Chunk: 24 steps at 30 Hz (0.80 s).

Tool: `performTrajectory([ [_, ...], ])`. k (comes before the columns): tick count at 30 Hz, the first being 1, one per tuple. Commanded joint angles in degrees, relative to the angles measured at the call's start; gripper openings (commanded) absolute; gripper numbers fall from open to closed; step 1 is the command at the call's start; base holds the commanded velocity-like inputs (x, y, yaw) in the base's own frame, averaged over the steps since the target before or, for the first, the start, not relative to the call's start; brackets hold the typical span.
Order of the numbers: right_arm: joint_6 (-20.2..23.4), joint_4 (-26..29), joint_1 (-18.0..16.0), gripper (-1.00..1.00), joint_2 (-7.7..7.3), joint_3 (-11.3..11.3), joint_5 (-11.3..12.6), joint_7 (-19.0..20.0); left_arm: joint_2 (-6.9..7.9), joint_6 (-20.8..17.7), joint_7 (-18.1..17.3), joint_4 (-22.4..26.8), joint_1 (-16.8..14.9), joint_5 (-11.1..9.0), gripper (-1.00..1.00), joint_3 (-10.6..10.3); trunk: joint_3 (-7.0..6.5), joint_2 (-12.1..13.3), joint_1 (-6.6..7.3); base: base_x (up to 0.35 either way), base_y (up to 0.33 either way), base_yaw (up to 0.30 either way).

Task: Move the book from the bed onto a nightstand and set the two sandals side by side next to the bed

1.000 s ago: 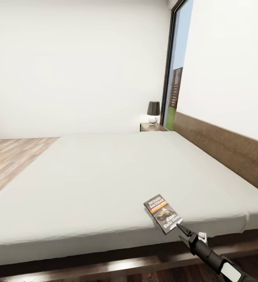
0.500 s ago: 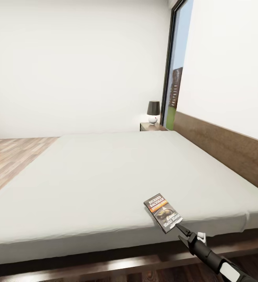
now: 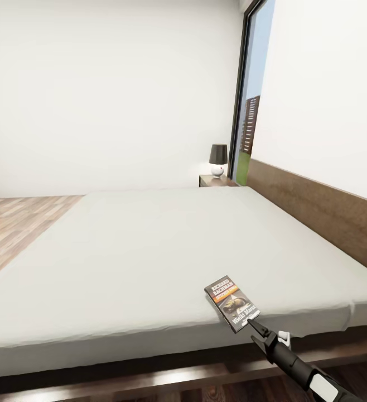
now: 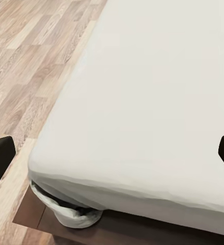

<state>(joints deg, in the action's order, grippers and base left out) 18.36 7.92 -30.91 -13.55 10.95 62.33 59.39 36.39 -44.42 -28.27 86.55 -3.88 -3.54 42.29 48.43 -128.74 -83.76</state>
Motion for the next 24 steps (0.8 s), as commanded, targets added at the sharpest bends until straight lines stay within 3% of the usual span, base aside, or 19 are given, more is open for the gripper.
performTrajectory([
  [1,0.45,-0.01,-0.03,1.00,-0.02,0.39,0.60,0.11,0.00,-0.49,-0.05,0.03,-0.06,-0.35,1.00,0.07,0.06,-0.03,0.01,0.000,0.000,0.000],
  [24,0.36,-0.01,-0.04,1.00,0.02,0.39,0.60,0.12,0.00,-0.40,-0.17,0.03,-0.06,-0.35,1.00,0.07,0.06,-0.03,0.01,0.000,0.032,0.000],
])
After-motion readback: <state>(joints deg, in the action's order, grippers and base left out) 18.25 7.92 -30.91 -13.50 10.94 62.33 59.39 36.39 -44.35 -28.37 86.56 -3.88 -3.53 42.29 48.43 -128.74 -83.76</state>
